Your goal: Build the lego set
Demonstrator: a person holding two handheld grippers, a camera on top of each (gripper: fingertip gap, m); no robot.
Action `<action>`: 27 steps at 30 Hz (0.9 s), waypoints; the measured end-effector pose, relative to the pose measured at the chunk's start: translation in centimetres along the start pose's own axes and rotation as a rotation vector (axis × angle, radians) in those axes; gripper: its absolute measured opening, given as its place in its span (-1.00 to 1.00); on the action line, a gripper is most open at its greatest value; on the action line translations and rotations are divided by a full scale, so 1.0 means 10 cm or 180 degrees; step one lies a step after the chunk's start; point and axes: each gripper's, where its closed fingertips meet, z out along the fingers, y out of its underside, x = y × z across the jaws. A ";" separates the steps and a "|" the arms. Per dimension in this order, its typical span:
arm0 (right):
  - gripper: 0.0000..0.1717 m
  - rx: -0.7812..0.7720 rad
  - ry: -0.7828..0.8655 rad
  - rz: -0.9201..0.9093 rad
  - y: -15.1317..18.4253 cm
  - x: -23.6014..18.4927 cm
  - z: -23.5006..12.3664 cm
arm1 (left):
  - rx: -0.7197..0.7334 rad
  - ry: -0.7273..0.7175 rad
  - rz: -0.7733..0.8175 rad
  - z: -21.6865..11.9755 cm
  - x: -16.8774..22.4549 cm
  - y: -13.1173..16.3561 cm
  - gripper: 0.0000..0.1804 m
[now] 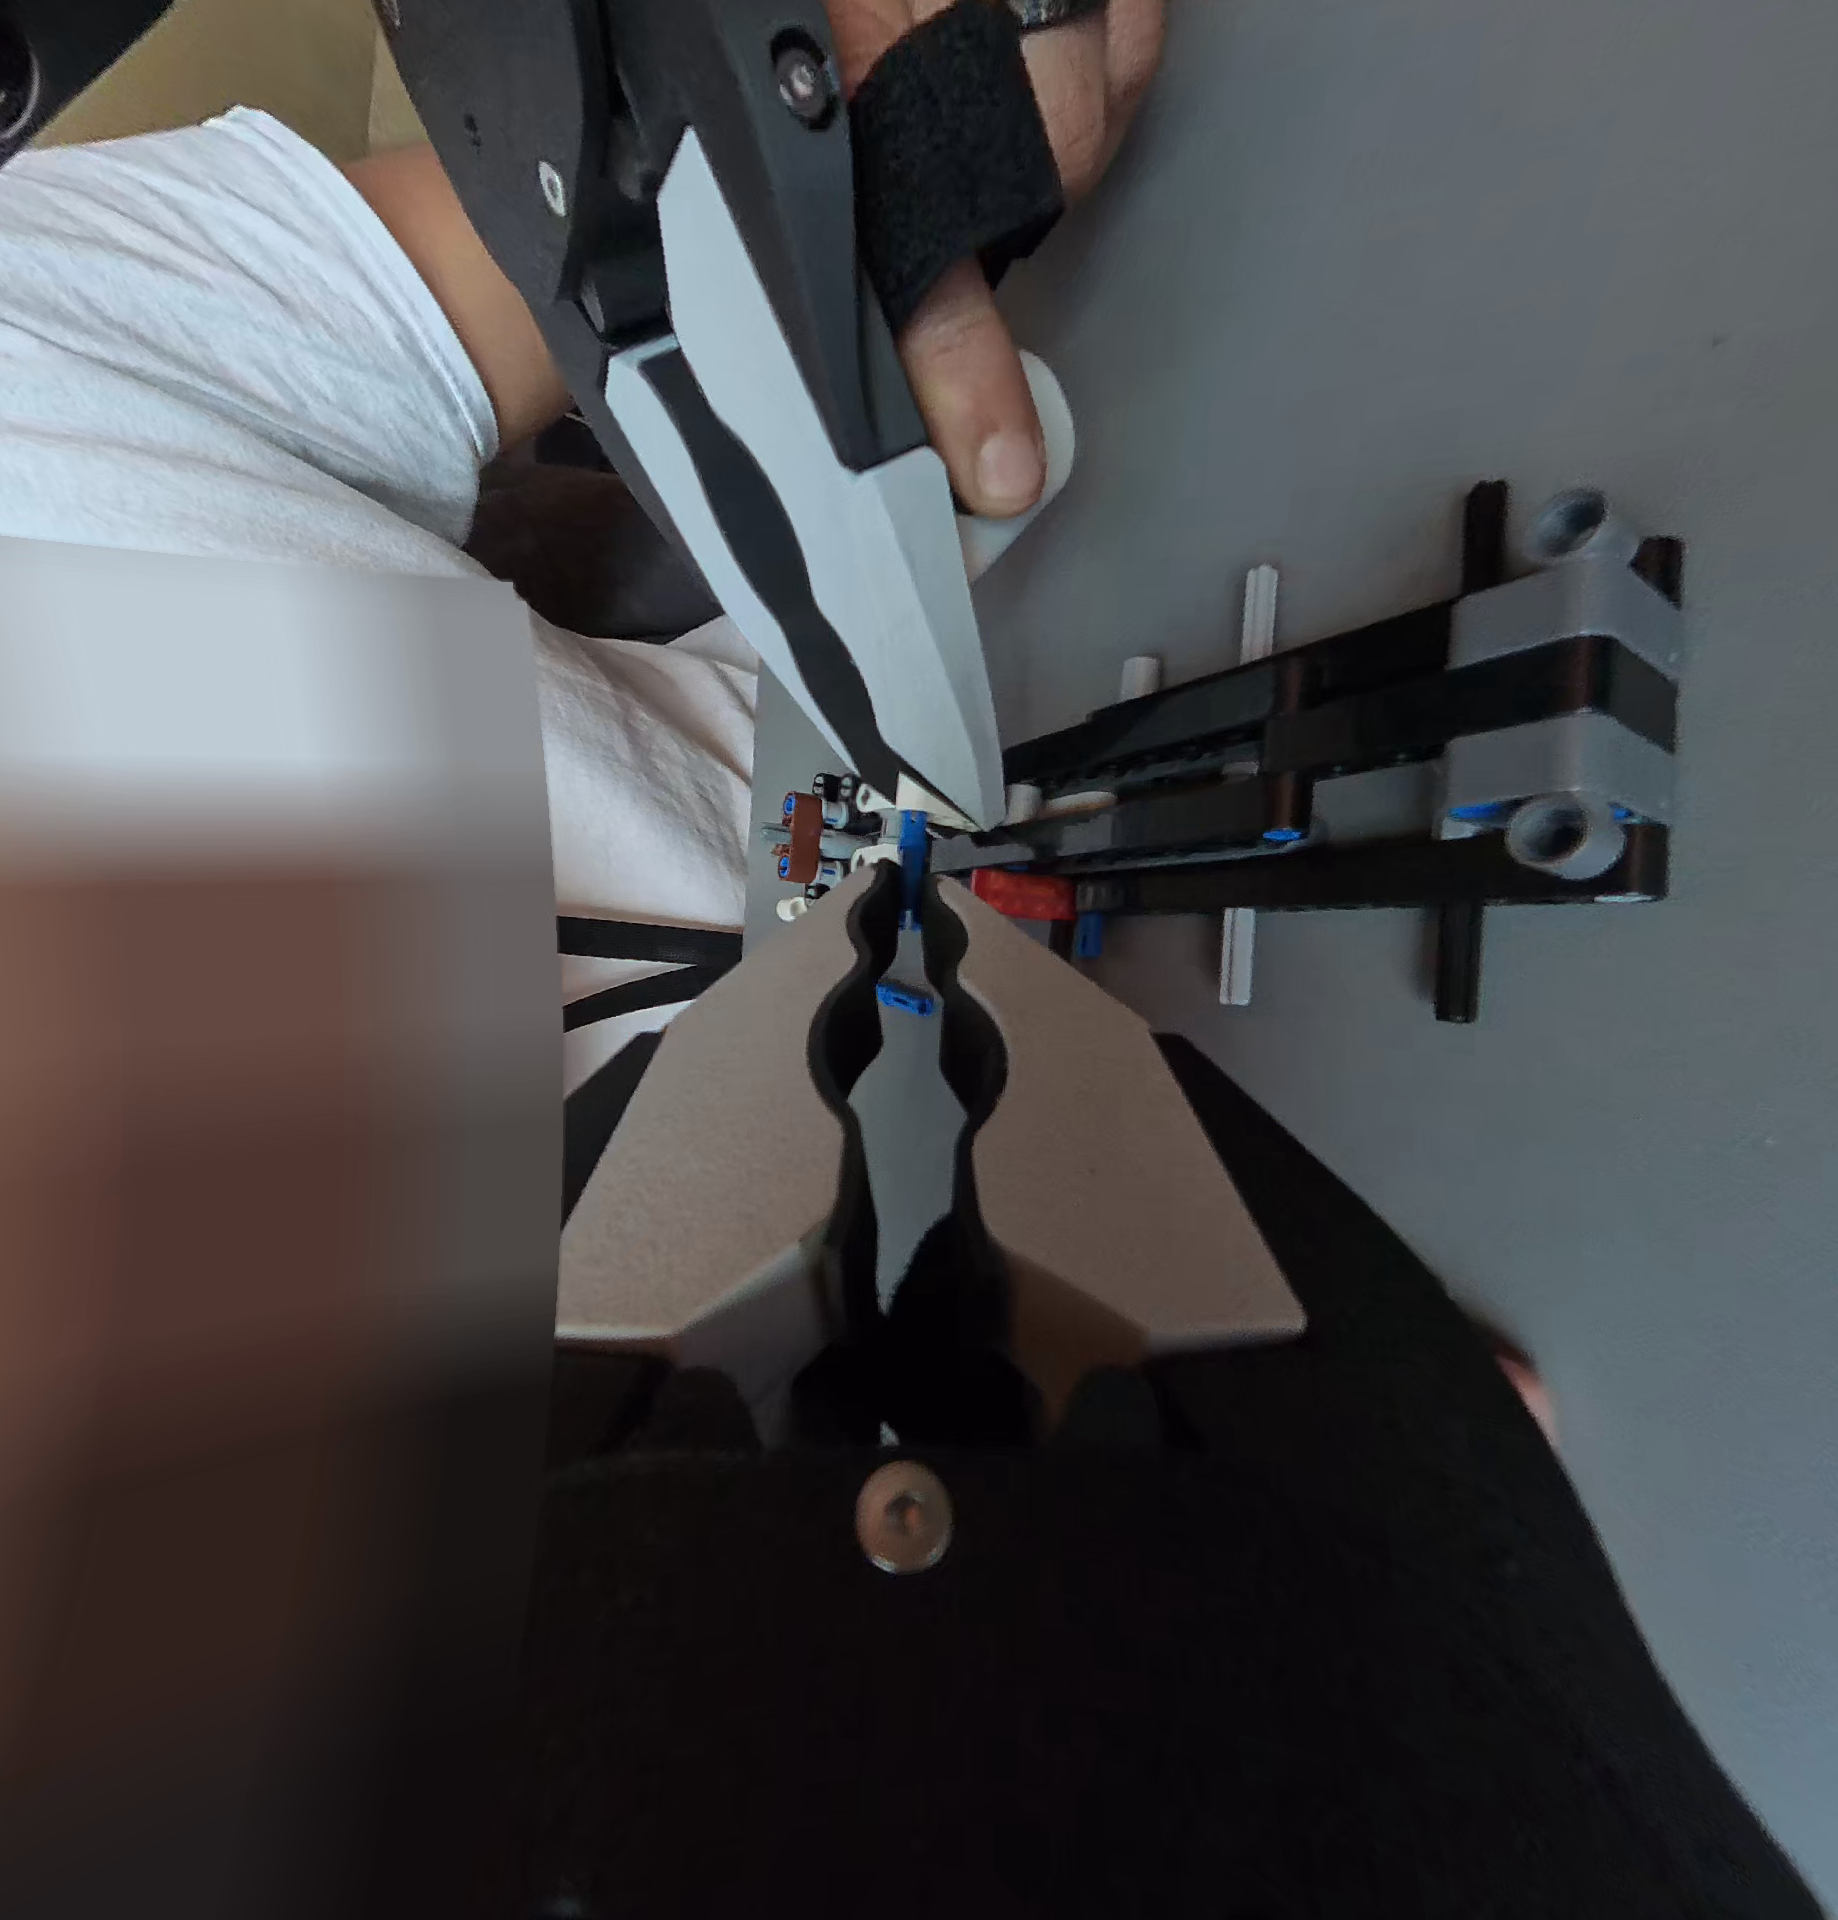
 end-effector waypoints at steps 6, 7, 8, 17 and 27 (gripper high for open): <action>-0.98 0.0207 0.0426 -0.0381 0.01 0.02 0.01 | 0.0027 0.0010 -0.0072 0.01 0.00 -0.01 -0.93; -0.98 0.0208 0.0458 -0.0390 0.01 0.02 0.01 | 0.0028 0.0011 -0.0077 0.01 0.00 -0.01 -0.93; -0.98 0.0198 0.0459 -0.0390 0.01 0.02 0.01 | 0.0023 0.0008 -0.0075 0.01 0.00 -0.01 -0.93; -0.98 0.0211 0.0378 -0.0307 -0.01 0.00 0.05 | -0.0011 -0.0030 -0.0059 0.03 0.00 -0.02 -0.93; -0.97 0.0271 0.0395 -0.0447 -0.01 0.00 0.05 | -0.0016 -0.0030 -0.0027 0.03 0.00 -0.02 -0.93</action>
